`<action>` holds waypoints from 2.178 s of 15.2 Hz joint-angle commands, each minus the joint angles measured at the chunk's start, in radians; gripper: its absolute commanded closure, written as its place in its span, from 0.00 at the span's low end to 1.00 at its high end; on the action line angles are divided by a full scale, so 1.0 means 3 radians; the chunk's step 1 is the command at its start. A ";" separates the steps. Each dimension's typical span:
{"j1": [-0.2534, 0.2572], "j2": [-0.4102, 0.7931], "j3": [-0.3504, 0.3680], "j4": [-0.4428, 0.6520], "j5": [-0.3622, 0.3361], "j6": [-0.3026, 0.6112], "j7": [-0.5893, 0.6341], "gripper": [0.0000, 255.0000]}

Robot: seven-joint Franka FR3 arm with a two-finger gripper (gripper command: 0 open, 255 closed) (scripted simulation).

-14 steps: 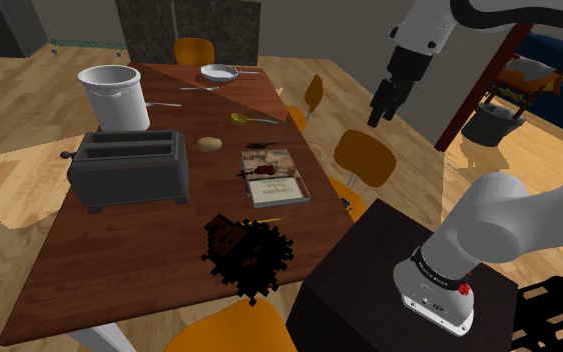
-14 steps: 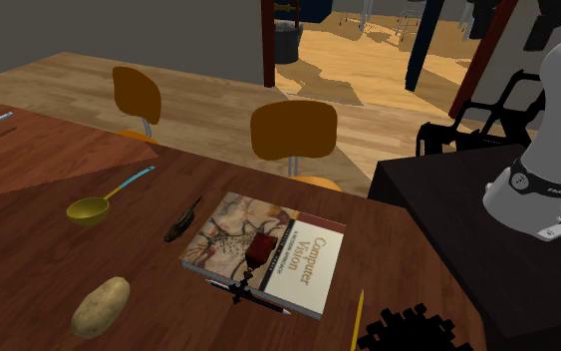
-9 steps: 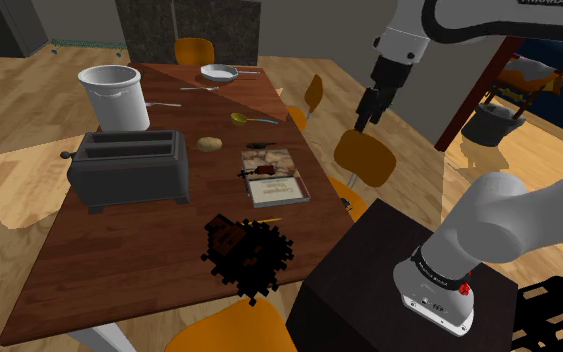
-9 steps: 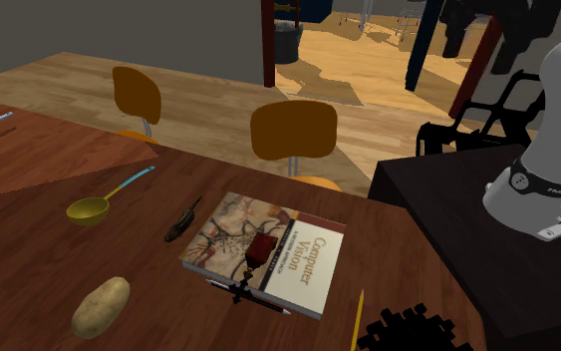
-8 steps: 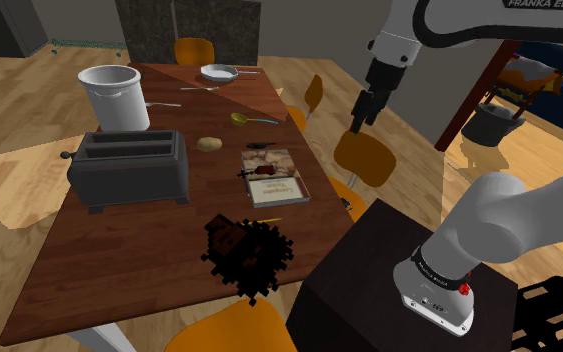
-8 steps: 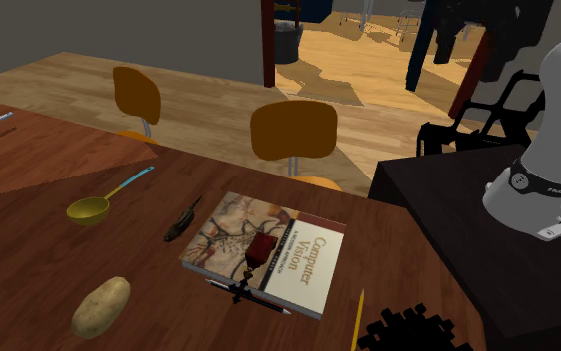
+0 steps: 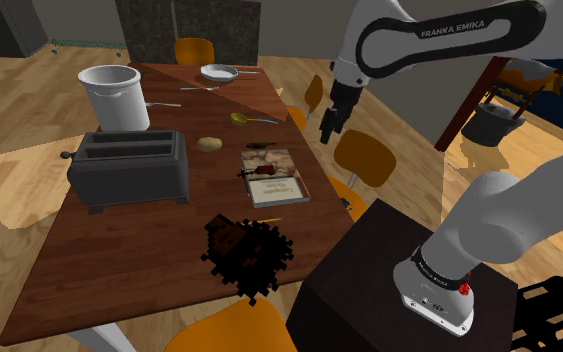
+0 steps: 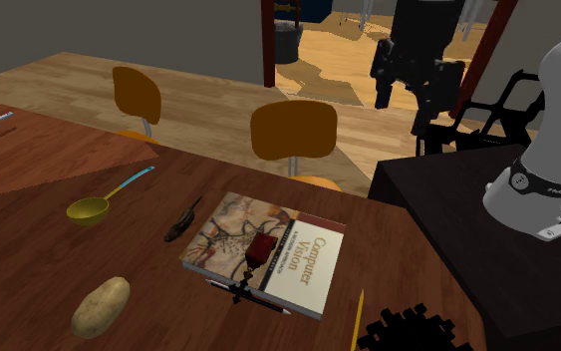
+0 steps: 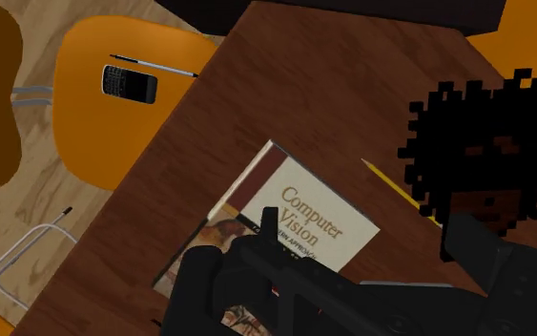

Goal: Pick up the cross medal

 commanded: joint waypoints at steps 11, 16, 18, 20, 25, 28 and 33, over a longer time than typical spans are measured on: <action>0.0096 0.1580 0.0018 0.0695 -0.0102 0.0875 -0.0389 0.00; 0.0116 0.2238 0.0045 0.1156 -0.0167 0.1072 -0.0506 0.00; 0.0124 0.2500 0.0056 0.1368 -0.0199 0.1122 -0.0546 0.00; 0.0134 0.2763 0.0066 0.1598 -0.0233 0.1156 -0.0583 0.00; 0.0164 0.3432 0.0084 0.2257 -0.0324 0.1168 -0.0671 0.00; 0.0165 0.3523 0.0084 0.2290 -0.0328 0.1227 -0.0671 0.00; 0.0163 0.3702 0.0084 0.2307 -0.0328 0.1388 -0.0660 0.00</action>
